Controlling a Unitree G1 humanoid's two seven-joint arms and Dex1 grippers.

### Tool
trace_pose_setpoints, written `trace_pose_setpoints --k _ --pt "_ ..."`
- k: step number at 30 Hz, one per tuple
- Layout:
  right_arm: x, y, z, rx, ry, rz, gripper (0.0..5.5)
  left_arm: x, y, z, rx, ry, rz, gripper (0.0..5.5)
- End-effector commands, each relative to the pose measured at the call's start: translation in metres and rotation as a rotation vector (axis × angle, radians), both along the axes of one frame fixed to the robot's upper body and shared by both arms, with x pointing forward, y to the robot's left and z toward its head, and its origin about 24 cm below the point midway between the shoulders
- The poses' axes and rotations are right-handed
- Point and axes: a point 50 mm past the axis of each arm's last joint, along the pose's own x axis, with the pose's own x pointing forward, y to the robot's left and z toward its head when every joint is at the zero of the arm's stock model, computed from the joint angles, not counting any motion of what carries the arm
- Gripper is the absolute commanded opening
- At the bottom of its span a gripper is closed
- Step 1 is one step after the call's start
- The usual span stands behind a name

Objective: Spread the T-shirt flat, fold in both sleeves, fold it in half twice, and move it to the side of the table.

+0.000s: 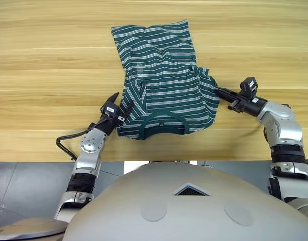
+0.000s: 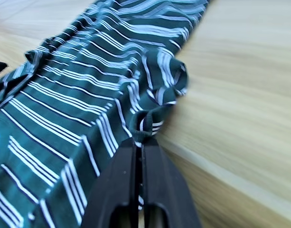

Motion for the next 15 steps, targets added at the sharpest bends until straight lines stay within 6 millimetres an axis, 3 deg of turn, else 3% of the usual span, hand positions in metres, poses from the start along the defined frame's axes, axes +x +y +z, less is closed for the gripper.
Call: trace_pose_setpoints --k 1,7,15 --pt "0.004 0.014 0.025 0.043 -0.099 0.050 0.03 -0.016 -0.002 -0.017 0.034 0.124 -0.012 3.05" --pt "-0.005 0.049 0.030 0.065 -0.093 0.173 0.03 -0.015 -0.003 -0.018 0.036 0.124 -0.016 3.05" --pt "-0.020 0.074 0.000 -0.123 -0.036 0.318 0.03 -0.015 -0.006 -0.018 0.035 0.127 -0.024 3.05"
